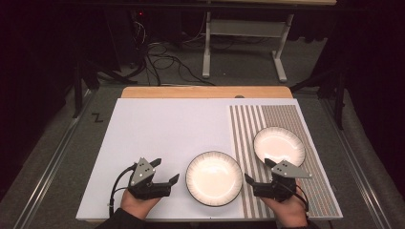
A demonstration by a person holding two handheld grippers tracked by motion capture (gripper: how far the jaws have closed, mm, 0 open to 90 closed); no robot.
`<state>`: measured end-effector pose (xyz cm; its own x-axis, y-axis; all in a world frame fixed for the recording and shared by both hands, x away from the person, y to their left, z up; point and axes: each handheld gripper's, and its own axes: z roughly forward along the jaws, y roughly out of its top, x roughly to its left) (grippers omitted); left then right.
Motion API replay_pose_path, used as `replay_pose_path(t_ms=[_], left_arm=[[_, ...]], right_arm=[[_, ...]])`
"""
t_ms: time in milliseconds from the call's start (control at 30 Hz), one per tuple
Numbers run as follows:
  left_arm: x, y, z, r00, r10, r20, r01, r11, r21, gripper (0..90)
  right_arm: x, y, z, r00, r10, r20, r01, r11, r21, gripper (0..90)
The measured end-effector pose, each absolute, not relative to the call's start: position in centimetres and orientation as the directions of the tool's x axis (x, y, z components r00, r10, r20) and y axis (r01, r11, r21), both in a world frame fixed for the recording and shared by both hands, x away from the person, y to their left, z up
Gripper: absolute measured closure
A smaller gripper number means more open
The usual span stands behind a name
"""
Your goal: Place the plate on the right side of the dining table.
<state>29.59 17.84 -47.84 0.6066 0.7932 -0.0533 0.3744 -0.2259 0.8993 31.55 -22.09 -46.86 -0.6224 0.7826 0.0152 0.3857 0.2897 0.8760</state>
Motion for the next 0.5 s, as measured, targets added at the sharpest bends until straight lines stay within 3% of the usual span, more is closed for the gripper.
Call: replay_pose_path(t_ms=[167,500], left_arm=[[29.55,17.78,-47.7,0.596,0.801,-0.048,0.368,-0.22,0.904,6.8],[29.47,17.97,-47.6,0.592,0.804,-0.047,0.369,-0.218,0.904,6.6]], right_arm=[[30.82,-20.96,-46.82,-0.651,0.759,0.008,0.376,0.313,0.872,2.8],[30.58,-21.0,-46.46,-0.652,0.758,-0.008,0.351,0.311,0.883,0.5]])
